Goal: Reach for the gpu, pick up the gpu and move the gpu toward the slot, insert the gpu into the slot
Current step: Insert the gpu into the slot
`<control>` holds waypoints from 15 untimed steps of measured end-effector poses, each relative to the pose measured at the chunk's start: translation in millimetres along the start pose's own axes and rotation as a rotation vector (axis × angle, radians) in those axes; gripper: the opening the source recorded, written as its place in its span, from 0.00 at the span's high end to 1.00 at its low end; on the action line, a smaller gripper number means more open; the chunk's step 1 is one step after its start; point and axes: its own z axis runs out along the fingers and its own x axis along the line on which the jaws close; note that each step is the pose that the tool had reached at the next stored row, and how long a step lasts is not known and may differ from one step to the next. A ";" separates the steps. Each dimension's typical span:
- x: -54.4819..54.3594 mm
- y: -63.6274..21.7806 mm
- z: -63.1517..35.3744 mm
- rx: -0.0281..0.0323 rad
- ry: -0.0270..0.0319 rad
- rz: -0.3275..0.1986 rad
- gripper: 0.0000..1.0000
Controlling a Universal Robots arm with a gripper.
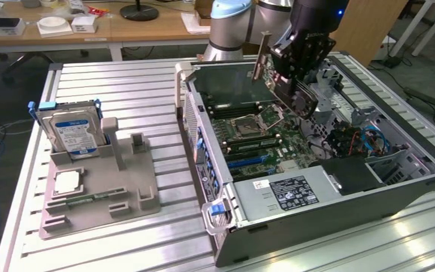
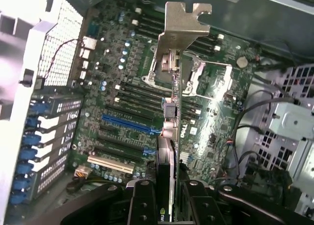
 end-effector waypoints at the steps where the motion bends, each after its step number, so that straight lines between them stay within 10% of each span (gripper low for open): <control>1: 0.0 0.0 0.0 0.0000 -0.0004 -0.013 0.73; 15: 0.1 -0.2 0.3 -0.0010 -0.0054 -0.161 0.73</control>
